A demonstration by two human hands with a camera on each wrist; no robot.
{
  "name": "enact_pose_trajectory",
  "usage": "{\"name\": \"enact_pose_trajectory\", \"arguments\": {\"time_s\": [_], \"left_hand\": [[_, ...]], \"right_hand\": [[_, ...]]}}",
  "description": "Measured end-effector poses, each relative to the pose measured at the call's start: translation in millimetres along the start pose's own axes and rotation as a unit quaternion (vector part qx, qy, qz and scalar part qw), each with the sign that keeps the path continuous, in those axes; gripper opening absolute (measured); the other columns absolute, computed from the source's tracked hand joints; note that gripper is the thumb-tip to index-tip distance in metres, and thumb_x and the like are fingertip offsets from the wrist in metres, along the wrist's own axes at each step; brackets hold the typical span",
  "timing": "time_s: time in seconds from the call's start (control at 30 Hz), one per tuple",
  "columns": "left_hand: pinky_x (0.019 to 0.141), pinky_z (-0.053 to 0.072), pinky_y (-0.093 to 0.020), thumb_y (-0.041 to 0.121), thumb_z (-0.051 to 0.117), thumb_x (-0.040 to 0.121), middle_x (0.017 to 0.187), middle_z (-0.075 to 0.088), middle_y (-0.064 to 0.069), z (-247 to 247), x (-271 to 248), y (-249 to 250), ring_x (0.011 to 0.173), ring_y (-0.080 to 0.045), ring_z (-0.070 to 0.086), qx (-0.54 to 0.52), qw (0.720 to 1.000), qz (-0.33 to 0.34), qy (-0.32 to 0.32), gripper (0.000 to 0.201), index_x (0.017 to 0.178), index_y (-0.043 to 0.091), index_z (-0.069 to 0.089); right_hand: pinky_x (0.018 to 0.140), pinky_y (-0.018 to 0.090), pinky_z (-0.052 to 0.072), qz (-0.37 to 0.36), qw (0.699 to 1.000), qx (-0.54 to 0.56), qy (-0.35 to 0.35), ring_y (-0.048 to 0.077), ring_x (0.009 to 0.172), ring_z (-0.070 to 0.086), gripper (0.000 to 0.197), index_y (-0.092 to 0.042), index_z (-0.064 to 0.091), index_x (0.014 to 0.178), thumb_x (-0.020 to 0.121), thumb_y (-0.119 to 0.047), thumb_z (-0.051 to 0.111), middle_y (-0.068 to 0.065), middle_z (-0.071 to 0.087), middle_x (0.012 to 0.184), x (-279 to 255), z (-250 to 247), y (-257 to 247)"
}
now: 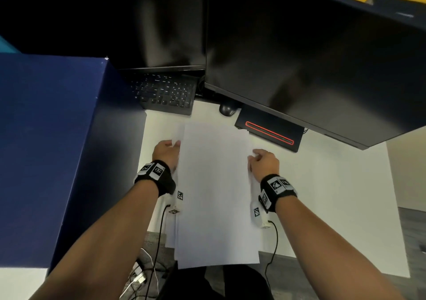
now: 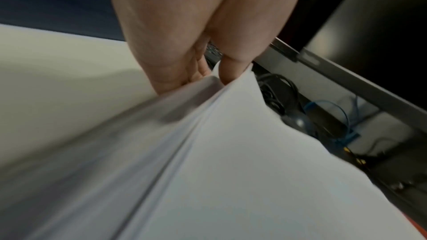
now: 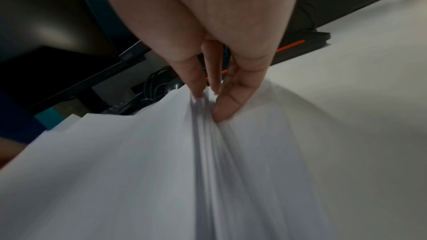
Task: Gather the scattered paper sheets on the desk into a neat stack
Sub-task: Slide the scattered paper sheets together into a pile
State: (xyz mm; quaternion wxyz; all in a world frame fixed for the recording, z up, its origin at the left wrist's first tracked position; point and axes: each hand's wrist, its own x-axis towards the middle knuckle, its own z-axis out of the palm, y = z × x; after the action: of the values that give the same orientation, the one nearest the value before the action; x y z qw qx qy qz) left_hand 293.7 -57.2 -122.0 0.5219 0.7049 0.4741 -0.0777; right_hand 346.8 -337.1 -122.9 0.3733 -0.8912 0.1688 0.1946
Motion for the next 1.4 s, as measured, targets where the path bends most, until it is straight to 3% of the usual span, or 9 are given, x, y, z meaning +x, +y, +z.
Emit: {"name": "enact_pose_trajectory", "arguments": {"time_s": [0.17, 0.33, 0.63, 0.77, 0.9, 1.0, 1.13, 1.23, 1.4], "left_hand": [[0.084, 0.061, -0.043, 0.023, 0.067, 0.086, 0.067, 0.070, -0.008, -25.8, 7.4, -26.8, 0.061, -0.026, 0.064, 0.094, 0.994, -0.016, -0.055, 0.020, 0.067, 0.017, 0.071], [0.077, 0.056, -0.030, 0.005, 0.055, 0.082, 0.077, 0.075, -0.003, -16.6, -3.1, -19.9, 0.076, -0.028, 0.069, 0.139, 0.988, 0.019, -0.066, 0.026, 0.075, 0.021, 0.076], [0.086, 0.044, -0.023, 0.009, 0.049, 0.096, 0.118, 0.071, -0.008, -1.0, -12.6, -8.5, 0.110, -0.031, 0.064, 0.048, 0.997, 0.042, 0.036, 0.030, 0.116, 0.012, 0.071], [0.084, 0.046, -0.035, 0.035, 0.034, 0.104, 0.102, 0.069, -0.017, -4.2, -14.2, -4.3, 0.097, -0.037, 0.061, 0.108, 0.991, 0.067, 0.050, 0.046, 0.099, 0.003, 0.068], [0.067, 0.046, -0.031, 0.042, 0.052, 0.094, 0.086, 0.071, -0.014, -16.0, -13.4, -14.2, 0.081, -0.034, 0.063, 0.288, 0.953, 0.095, 0.025, 0.042, 0.079, 0.006, 0.066], [0.069, 0.051, -0.032, 0.034, 0.059, 0.093, 0.092, 0.072, -0.019, -3.0, -18.8, -13.0, 0.087, -0.038, 0.068, 0.264, 0.959, 0.103, 0.013, 0.034, 0.083, 0.002, 0.068], [0.085, 0.047, -0.027, 0.024, 0.051, 0.099, 0.120, 0.070, -0.012, -5.8, -29.2, -13.0, 0.112, -0.033, 0.064, 0.196, 0.972, 0.126, 0.000, 0.034, 0.127, 0.012, 0.066], [0.107, 0.041, -0.034, 0.029, 0.046, 0.100, 0.138, 0.061, -0.010, -29.3, -34.7, -35.0, 0.128, -0.032, 0.055, 0.225, 0.972, 0.065, -0.011, 0.042, 0.138, 0.013, 0.056], [0.083, 0.052, -0.030, 0.023, 0.059, 0.093, 0.088, 0.076, -0.013, -60.8, -59.0, -82.8, 0.093, -0.033, 0.070, 0.300, 0.953, 0.030, -0.040, 0.025, 0.076, 0.010, 0.072]], "right_hand": [[0.104, 0.035, 0.043, 0.072, 0.993, -0.066, 0.059, 0.035, 0.125, 0.056, 0.044, -0.001, 0.060, 0.130, 0.093, -0.024, 0.060, 0.020, 0.061, 0.133, 3.5, -19.0, 17.2], [0.096, 0.032, 0.048, 0.075, 0.995, -0.041, 0.043, 0.035, 0.117, 0.061, 0.032, -0.002, 0.068, 0.119, 0.092, -0.019, 0.064, 0.017, 0.068, 0.123, 7.4, -6.2, 1.4], [0.085, 0.029, 0.056, 0.061, 0.995, 0.067, 0.033, 0.031, 0.091, 0.071, 0.018, -0.021, 0.071, 0.078, 0.084, -0.009, 0.059, 0.010, 0.076, 0.098, 11.6, 18.2, -39.4], [0.093, 0.029, 0.049, 0.050, 0.997, 0.025, 0.044, 0.031, 0.109, 0.066, 0.028, -0.011, 0.072, 0.112, 0.091, -0.025, 0.061, 0.011, 0.071, 0.115, 6.9, 4.4, -31.3], [0.077, 0.031, 0.049, 0.025, 0.996, -0.090, 0.001, 0.037, 0.097, 0.067, 0.043, 0.005, 0.073, 0.087, 0.096, -0.031, 0.051, 0.018, 0.071, 0.086, -10.4, -3.2, -17.3], [0.084, 0.031, 0.050, -0.008, 0.993, -0.110, -0.036, 0.036, 0.100, 0.067, 0.039, 0.006, 0.073, 0.094, 0.098, -0.024, 0.048, 0.022, 0.073, 0.101, -24.7, 16.9, -26.7], [0.086, 0.029, 0.049, -0.011, 0.997, -0.061, -0.044, 0.036, 0.105, 0.065, 0.034, 0.005, 0.073, 0.099, 0.096, -0.022, 0.052, 0.020, 0.072, 0.107, -28.5, 15.7, -34.6], [0.062, 0.028, 0.049, -0.006, 0.998, -0.041, -0.043, 0.037, 0.082, 0.067, 0.045, -0.001, 0.060, 0.066, 0.093, -0.037, 0.055, 0.015, 0.067, 0.074, -32.2, -1.0, -16.8], [0.072, 0.039, 0.063, 0.030, 0.990, -0.071, -0.121, 0.029, 0.064, 0.074, 0.035, 0.000, 0.071, 0.083, 0.084, -0.035, 0.073, 0.018, 0.075, 0.076, -59.0, -0.2, 13.9]]}}
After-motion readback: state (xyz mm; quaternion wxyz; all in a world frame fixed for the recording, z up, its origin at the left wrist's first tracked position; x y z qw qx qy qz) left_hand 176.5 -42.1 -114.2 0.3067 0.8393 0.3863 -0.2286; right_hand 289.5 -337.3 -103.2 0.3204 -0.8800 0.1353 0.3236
